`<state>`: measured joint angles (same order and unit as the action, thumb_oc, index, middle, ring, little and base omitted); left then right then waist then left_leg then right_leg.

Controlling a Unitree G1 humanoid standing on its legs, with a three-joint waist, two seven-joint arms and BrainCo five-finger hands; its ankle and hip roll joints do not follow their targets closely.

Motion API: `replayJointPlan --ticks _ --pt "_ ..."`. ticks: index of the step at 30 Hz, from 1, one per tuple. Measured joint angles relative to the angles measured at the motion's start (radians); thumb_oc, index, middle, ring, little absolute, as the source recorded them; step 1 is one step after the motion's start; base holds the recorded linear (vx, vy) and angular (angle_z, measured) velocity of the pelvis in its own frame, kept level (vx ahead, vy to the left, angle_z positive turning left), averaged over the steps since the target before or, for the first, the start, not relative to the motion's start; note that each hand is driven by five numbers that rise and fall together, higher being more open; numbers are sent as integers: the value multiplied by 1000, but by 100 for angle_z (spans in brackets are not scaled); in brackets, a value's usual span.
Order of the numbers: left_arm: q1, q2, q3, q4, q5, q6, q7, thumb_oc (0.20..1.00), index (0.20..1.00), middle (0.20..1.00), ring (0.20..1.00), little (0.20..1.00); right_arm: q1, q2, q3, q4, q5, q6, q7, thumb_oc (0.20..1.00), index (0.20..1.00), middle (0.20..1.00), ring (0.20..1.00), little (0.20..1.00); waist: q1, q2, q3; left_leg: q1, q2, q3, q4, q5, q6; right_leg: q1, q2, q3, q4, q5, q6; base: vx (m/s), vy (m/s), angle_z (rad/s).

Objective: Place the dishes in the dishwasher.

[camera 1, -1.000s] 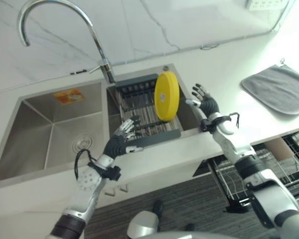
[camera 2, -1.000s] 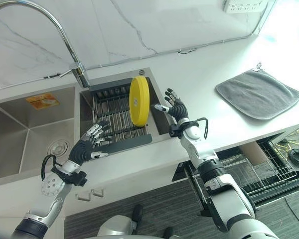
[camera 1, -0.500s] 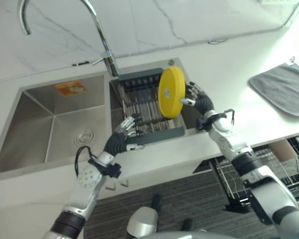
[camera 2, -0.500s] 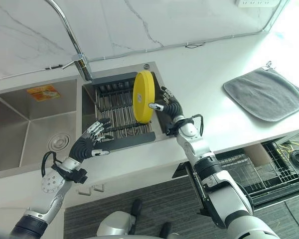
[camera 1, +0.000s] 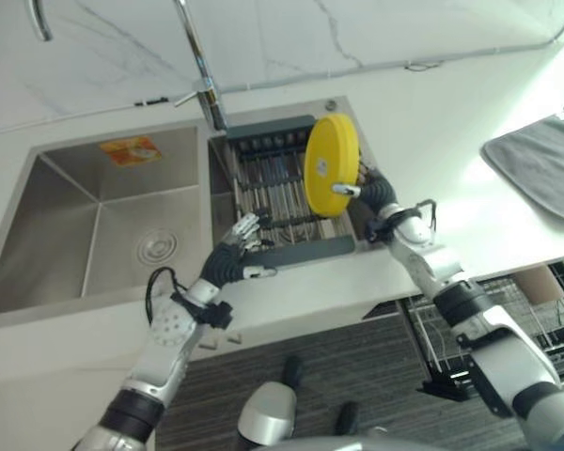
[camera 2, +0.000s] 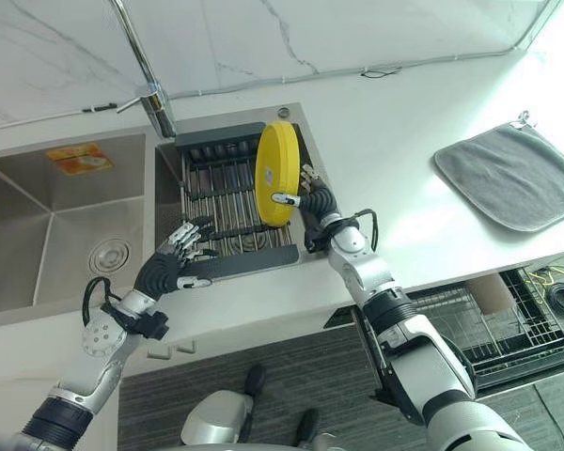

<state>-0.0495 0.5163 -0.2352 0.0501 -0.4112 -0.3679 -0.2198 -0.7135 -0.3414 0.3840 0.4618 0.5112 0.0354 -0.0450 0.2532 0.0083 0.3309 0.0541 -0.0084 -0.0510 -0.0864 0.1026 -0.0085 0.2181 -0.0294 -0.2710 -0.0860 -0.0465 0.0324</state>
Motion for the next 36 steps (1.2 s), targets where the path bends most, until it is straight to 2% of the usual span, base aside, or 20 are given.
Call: replayJointPlan --ticks 20,23,24,25,28,29,33,36 --pt "-13 2 -2 0 1 -3 54 1000 1000 1000 1000 1000 -45 19 22 -13 -42 3 -68 1000 1000 1000 1000 1000 1 -2 10 -20 -3 -18 0 5 1 -14 0 -13 0 0 0 -5 4 2" --pt "-18 7 -2 -1 2 -3 63 1000 1000 1000 1000 1000 -45 21 40 -59 -62 29 -94 1000 1000 1000 1000 1000 1 -1 25 -20 -3 -18 0 5 0 -14 0 -13 0 0 0 0 0 0" --pt "-20 7 -3 -1 2 -4 62 1000 1000 1000 1000 1000 -48 21 40 -80 -80 62 -119 1000 1000 1000 1000 1000 0 0 26 -20 -4 -18 0 5 0 -15 -1 -13 0 0 0 0 0 0" --pt "-20 7 -3 -1 2 -4 62 1000 1000 1000 1000 1000 -51 21 40 -80 -82 70 -127 200 200 200 200 200 1 0 26 -20 -4 -18 0 5 0 -15 -1 -13 0 0 0 0 0 0" --pt "-32 7 -12 -1 39 -1 80 1000 1000 1000 1000 1000 -74 25 40 -51 -129 86 -188 200 200 200 200 200 2 0 27 -19 -4 -17 0 6 1 -14 -1 -13 2 0 0 -20 35 0" --pt "-51 12 -42 0 39 2 89 1000 1000 1000 1000 1000 -119 29 39 5 -160 89 -205 200 200 200 200 200 1 3 28 -19 -3 -17 0 8 1 -17 -1 -12 6 0 0 -65 48 -2" --pt "-71 11 -72 -1 39 -1 99 1000 1000 1000 1000 1000 -154 29 42 7 -187 89 -220 200 200 200 200 200 1 26 40 -31 -6 -17 0 14 5 -34 -6 -12 20 0 0 -24 21 0" --pt "-72 11 -75 -1 39 0 99 1000 1000 1000 1000 1000 -154 38 42 1 -193 89 -233 200 200 200 200 200 1 27 41 -30 -8 -16 0 15 5 -33 -8 -13 19 0 1 0 0 0"
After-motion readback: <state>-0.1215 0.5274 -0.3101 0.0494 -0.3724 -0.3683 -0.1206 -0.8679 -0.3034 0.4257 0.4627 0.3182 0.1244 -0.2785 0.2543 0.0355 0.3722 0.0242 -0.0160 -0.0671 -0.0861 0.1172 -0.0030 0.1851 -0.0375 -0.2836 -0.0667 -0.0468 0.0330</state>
